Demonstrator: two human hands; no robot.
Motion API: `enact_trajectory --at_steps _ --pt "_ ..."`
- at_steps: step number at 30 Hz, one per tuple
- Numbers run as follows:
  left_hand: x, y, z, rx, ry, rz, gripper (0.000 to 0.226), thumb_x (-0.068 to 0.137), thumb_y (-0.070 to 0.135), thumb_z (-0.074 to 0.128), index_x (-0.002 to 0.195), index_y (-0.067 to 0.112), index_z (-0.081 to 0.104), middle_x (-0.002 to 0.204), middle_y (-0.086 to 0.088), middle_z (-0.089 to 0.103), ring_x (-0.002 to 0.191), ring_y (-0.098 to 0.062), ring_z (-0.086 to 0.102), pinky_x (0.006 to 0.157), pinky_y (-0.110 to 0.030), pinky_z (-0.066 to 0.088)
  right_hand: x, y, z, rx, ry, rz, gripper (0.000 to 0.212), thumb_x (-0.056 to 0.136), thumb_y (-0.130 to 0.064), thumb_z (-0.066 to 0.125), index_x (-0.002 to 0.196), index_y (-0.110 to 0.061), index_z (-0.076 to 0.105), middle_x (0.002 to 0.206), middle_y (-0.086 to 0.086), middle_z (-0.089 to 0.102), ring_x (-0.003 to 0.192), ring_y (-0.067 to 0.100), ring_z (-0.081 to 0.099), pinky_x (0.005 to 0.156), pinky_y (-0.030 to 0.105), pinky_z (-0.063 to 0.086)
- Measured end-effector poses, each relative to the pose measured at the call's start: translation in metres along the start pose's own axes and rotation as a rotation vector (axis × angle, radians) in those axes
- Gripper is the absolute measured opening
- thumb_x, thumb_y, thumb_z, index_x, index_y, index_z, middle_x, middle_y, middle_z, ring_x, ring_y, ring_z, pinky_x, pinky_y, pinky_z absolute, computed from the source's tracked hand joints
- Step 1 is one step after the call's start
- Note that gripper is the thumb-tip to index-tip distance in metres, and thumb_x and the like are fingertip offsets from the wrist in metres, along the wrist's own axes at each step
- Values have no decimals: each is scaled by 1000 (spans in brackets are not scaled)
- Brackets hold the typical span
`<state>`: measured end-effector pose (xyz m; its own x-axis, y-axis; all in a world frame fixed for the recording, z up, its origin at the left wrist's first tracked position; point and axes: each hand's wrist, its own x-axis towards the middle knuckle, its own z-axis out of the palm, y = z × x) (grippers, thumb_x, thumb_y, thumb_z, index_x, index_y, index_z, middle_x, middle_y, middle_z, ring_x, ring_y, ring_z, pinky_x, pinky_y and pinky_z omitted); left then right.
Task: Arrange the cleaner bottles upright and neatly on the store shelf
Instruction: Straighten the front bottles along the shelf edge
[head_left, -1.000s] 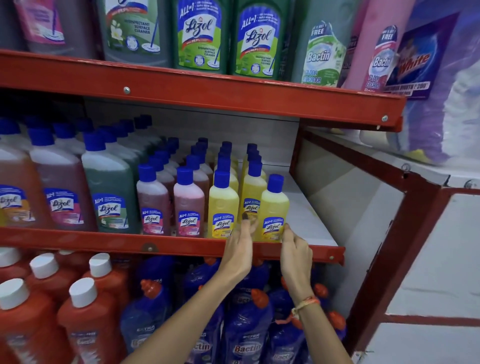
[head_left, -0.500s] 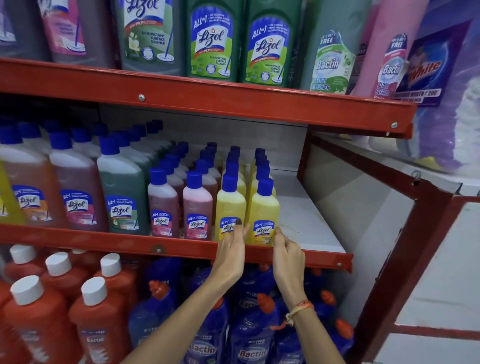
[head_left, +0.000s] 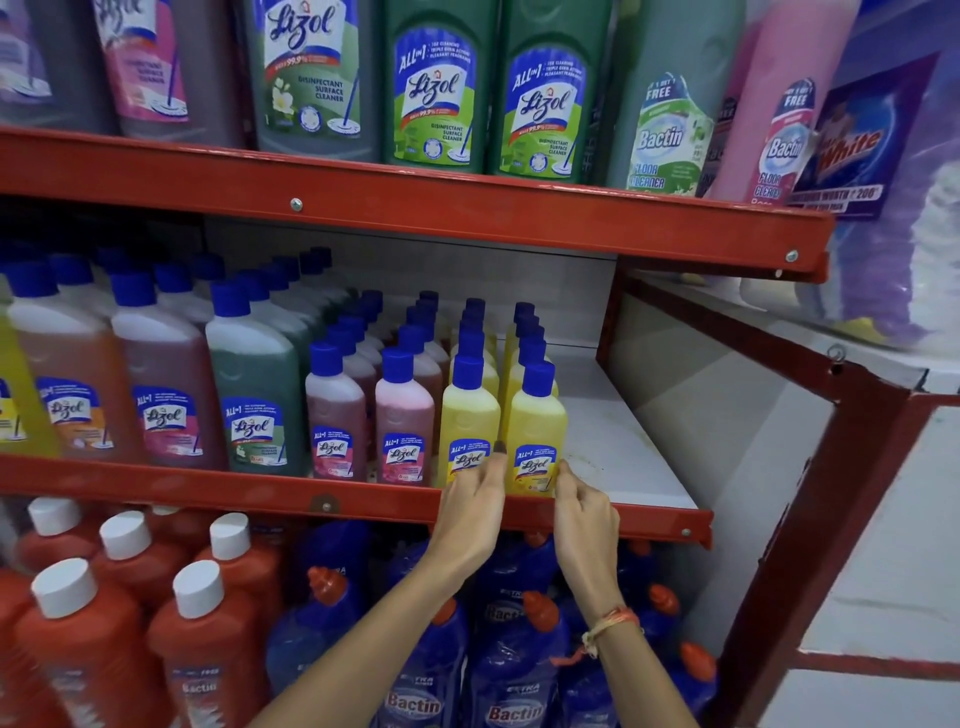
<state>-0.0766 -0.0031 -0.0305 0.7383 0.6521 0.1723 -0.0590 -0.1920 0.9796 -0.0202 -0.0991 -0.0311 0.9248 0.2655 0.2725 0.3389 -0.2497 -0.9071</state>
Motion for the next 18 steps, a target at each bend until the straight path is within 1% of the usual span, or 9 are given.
enact_trajectory --at_steps 2,3,6,8,9,11,13,15,18 --pt "-5 0 -6 -2 -11 -2 39 81 59 35 56 45 60 74 15 61 90 -11 58 100 -42 44 -4 -2 0 9 5 8 44 96 -32 35 80 -9 69 69 9 68 67 23 61 61 37 48" --pt "-8 -2 -11 -7 -16 -7 39 78 64 35 58 43 61 77 15 62 93 -13 60 101 -42 43 -8 -4 1 19 23 7 42 96 -32 35 91 -13 72 75 8 71 68 20 63 62 36 49" --pt "-15 -13 -37 -23 37 7 41 70 71 39 69 43 68 95 8 69 108 -21 64 106 -49 42 -28 -13 11 93 206 -74 42 93 -25 37 126 -16 62 115 3 71 85 14 64 77 28 52" --pt "-22 -20 -62 -64 155 40 34 69 67 41 72 49 70 96 7 70 109 -20 65 105 -47 44 -46 -24 27 173 292 -218 49 86 -28 36 127 -16 60 125 1 66 102 20 65 90 39 53" --pt "-26 -22 -75 -95 233 56 32 70 64 43 73 48 71 93 8 71 106 -18 66 104 -45 45 -55 -29 38 204 283 -279 50 84 -27 37 126 -17 61 127 -2 65 102 22 66 90 45 54" --pt "-34 -24 -104 -116 403 99 34 75 60 43 82 43 72 91 7 71 101 -17 66 102 -45 46 -70 -44 63 264 159 -324 47 83 -23 41 125 -21 63 126 -8 65 99 13 66 90 44 54" --pt "-40 -22 -123 -72 523 134 43 87 51 39 111 31 67 110 5 67 111 -15 60 103 -41 43 -80 -59 86 295 -39 -276 43 85 -16 47 125 -20 62 127 -7 65 110 -1 61 98 29 49" --pt "-41 -17 -137 -3 553 133 46 95 42 35 129 20 55 126 3 60 122 -14 53 107 -39 39 -86 -69 106 271 -173 -215 43 88 -10 50 130 -17 57 129 -3 63 115 -2 58 101 20 44" --pt "-37 -17 -147 59 491 93 45 98 36 31 127 13 56 129 -11 61 124 -25 52 108 -43 37 -91 -77 125 209 -240 -123 46 92 -13 46 138 -17 47 120 2 69 95 7 63 81 14 43"
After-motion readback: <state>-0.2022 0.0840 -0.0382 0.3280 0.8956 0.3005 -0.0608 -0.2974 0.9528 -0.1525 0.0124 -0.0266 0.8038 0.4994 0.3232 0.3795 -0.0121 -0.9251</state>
